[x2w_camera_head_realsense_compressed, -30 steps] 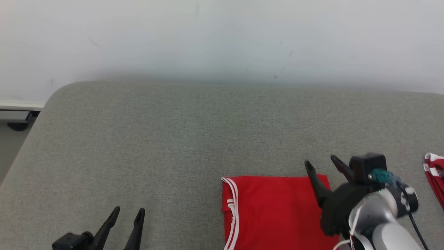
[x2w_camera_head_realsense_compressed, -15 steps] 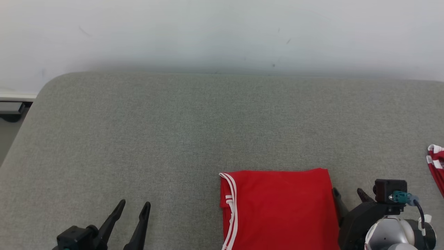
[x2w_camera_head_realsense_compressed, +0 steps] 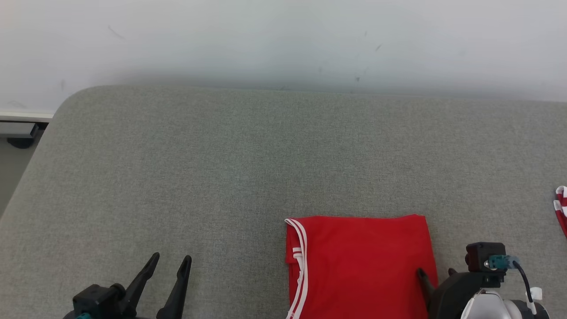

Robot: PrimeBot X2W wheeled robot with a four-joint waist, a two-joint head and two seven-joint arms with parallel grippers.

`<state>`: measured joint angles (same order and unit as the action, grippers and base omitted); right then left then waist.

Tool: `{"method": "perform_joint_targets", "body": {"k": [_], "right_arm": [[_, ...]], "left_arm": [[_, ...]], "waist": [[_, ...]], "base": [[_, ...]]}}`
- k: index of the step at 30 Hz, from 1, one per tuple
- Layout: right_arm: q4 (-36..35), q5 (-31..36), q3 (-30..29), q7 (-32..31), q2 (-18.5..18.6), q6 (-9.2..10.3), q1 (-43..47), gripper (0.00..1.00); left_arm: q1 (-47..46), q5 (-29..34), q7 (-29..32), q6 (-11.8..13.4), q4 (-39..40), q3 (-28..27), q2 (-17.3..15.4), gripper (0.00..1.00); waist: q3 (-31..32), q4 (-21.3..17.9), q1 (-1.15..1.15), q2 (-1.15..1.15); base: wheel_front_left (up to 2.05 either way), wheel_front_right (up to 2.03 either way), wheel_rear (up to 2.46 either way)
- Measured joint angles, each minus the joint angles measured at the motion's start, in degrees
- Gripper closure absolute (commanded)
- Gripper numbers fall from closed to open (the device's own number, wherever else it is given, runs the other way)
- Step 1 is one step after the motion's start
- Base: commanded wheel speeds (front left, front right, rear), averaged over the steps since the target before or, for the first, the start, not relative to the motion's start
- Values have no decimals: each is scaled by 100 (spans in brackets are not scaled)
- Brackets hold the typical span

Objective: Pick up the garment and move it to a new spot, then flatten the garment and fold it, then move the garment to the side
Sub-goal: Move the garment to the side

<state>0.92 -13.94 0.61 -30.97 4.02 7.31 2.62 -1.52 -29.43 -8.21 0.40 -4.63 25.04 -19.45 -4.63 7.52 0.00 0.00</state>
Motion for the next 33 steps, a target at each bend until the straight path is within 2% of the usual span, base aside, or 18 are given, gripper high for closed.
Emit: {"method": "perform_joint_targets", "body": {"k": [13, 31, 33], "right_arm": [[-115, 49, -283, -670, 24, 0, 30, 0], [278, -10, -305, -1502, 52, 0, -444, 2], [303, -10, -308, -1568, 53, 0, -518, 54]], "left_arm": [[-2, 0, 56, -48, -11, 96, 9, 0], [-125, 0, 119, -97, -10, 134, 7, 0], [-126, 0, 119, -94, -9, 135, 9, 0]], "waist": [[17, 30, 0, 0], [-203, 328, 0, 0], [-211, 337, 0, 0]], "base": [[0, 0, 0], [0, 0, 0], [0, 0, 0]]}}
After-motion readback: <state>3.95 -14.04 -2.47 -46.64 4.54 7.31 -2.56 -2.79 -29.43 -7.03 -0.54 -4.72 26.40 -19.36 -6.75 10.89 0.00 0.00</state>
